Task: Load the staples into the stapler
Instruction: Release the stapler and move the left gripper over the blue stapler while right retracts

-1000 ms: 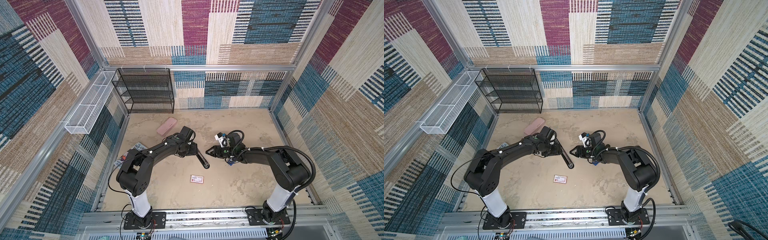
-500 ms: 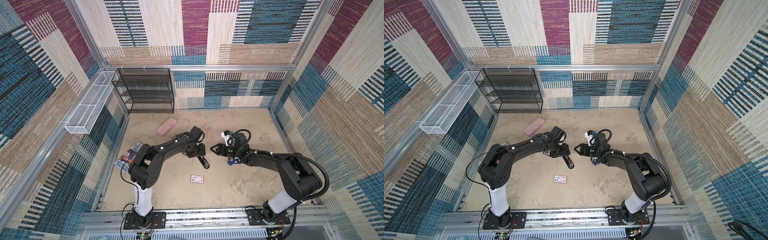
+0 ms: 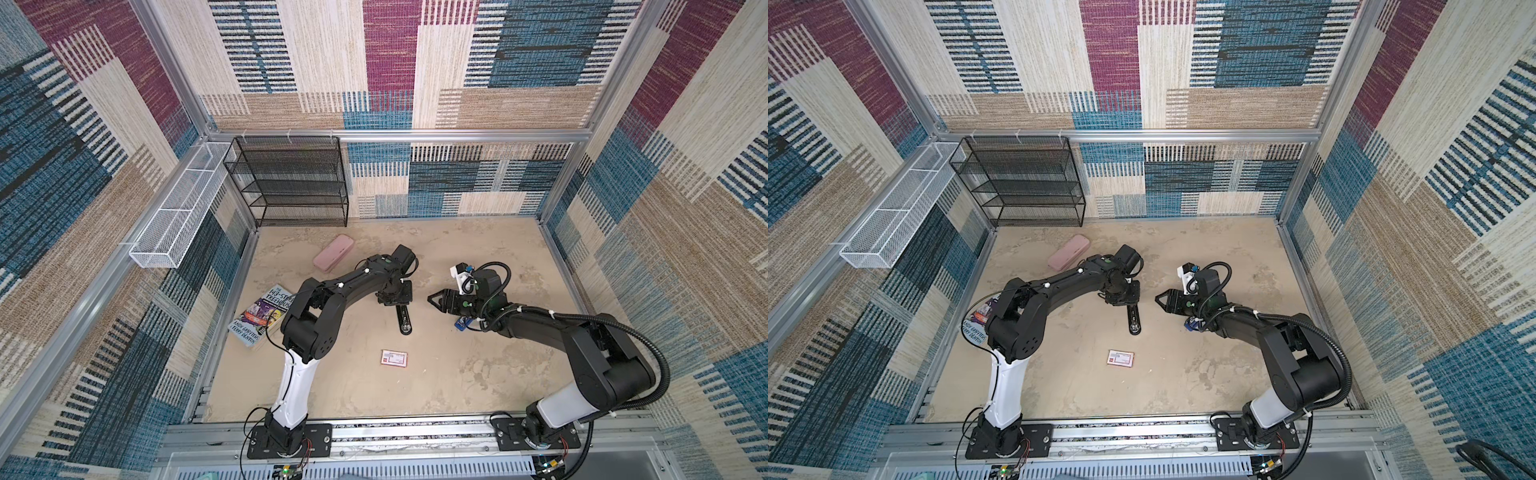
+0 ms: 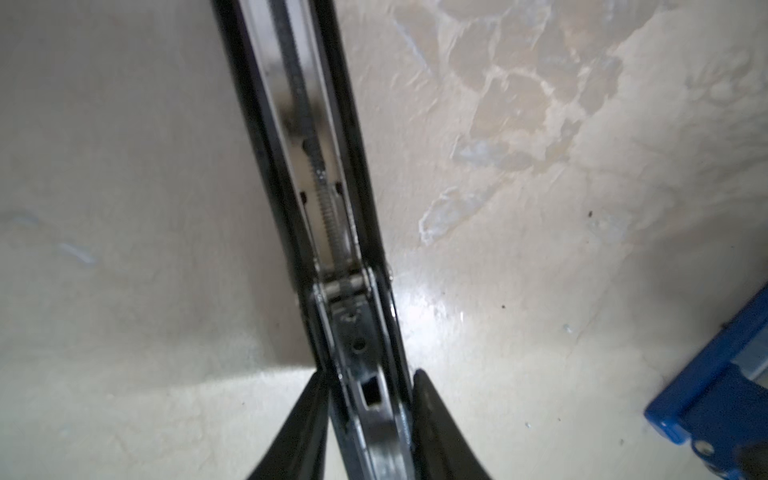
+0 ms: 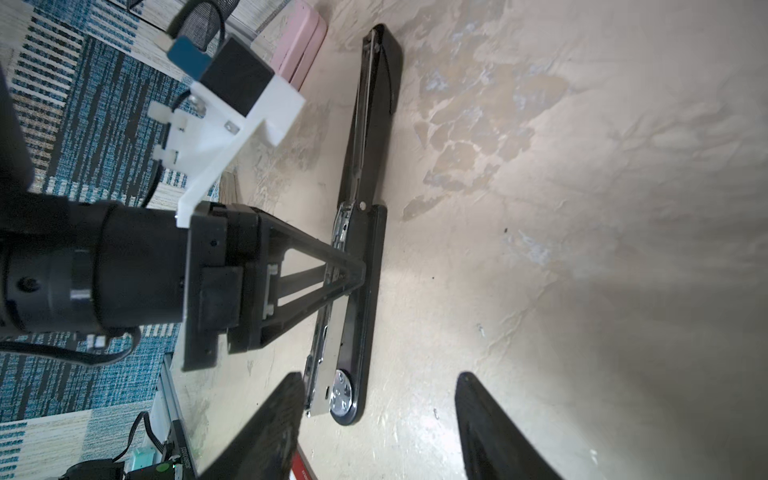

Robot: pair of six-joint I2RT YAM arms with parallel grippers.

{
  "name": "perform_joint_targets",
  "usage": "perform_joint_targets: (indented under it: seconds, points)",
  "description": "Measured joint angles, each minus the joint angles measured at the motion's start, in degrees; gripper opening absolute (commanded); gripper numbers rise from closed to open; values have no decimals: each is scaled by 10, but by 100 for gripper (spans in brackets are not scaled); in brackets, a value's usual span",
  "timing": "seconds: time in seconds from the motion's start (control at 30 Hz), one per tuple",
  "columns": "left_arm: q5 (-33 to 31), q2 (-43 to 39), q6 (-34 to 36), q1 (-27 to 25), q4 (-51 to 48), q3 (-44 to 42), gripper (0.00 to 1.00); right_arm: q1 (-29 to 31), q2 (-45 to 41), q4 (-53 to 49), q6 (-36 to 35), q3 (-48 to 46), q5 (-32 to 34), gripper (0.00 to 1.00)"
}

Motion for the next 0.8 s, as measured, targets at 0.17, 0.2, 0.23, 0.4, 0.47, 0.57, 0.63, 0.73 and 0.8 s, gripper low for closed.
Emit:
perform_joint_targets:
  seconds: [0.17, 0.2, 0.23, 0.4, 0.47, 0.57, 0.63, 0.73, 0.8]
  points:
    - [-50, 19, 54, 0, -34, 33, 31, -3, -17, -3, -3, 0, 7, 62]
    - [-64, 19, 65, 0, -39, 34, 31, -5, -21, -4, -6, 0, 9, 62]
    - [-75, 19, 72, 1, -43, 33, 32, -5, -24, -5, -6, 0, 11, 62]
    - [-130, 14, 121, 9, -59, 29, 54, -10, -42, -25, -12, 0, 15, 63]
    - [-144, 7, 129, 15, -65, 25, 58, -16, -52, -35, -14, 0, 15, 63]
    - [-151, -11, 140, 21, -78, 19, 60, -28, -72, -52, -18, 2, 23, 67]
    - [-150, -27, 143, 22, -80, 16, 61, -41, -90, -63, -21, 2, 29, 69]
    - [-140, -56, 144, 18, -81, 13, 61, -62, -123, -86, -22, 2, 44, 71]
    - [-122, -70, 144, 14, -81, 13, 61, -78, -145, -99, -22, 2, 48, 72]
